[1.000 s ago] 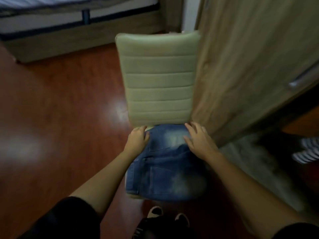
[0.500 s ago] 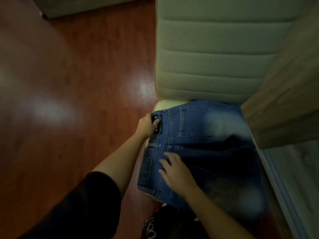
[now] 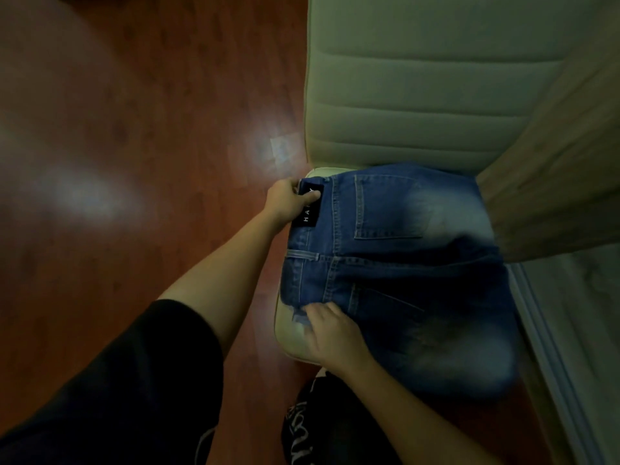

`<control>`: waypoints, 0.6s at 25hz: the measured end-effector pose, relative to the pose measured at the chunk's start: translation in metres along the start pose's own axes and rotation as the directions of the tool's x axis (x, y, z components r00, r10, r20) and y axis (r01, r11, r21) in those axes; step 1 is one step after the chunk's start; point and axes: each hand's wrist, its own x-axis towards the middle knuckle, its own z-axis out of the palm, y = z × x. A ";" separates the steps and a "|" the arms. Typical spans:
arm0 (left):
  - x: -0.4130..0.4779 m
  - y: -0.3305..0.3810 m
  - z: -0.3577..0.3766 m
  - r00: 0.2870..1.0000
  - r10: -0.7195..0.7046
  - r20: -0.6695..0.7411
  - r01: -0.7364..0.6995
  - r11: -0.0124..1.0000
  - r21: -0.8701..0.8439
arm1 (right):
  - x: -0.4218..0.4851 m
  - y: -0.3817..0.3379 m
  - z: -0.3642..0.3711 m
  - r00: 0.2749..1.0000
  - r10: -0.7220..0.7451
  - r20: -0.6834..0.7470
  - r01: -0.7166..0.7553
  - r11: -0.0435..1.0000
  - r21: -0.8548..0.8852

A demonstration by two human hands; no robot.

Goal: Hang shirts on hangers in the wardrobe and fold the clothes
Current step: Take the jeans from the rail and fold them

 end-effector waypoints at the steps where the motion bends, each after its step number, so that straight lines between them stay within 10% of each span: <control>1: -0.006 0.008 -0.006 0.999 0.028 0.018 -0.027 0.999 -0.045 | -0.004 -0.005 -0.019 0.987 0.141 -0.070 -0.132 0.984 0.118; 6: -0.033 0.069 -0.018 0.980 0.129 0.150 -0.082 0.956 -0.282 | -0.028 0.001 -0.135 0.765 0.522 -0.377 -0.242 0.775 0.583; 13: -0.060 0.180 0.002 0.979 0.070 0.190 0.093 0.679 -0.728 | -0.055 0.030 -0.283 0.697 0.451 -0.557 -0.124 0.842 0.525; 15: -0.074 0.213 0.007 0.973 0.067 0.219 0.126 0.643 -0.755 | -0.066 0.029 -0.325 0.567 0.476 -0.672 -0.113 0.854 0.509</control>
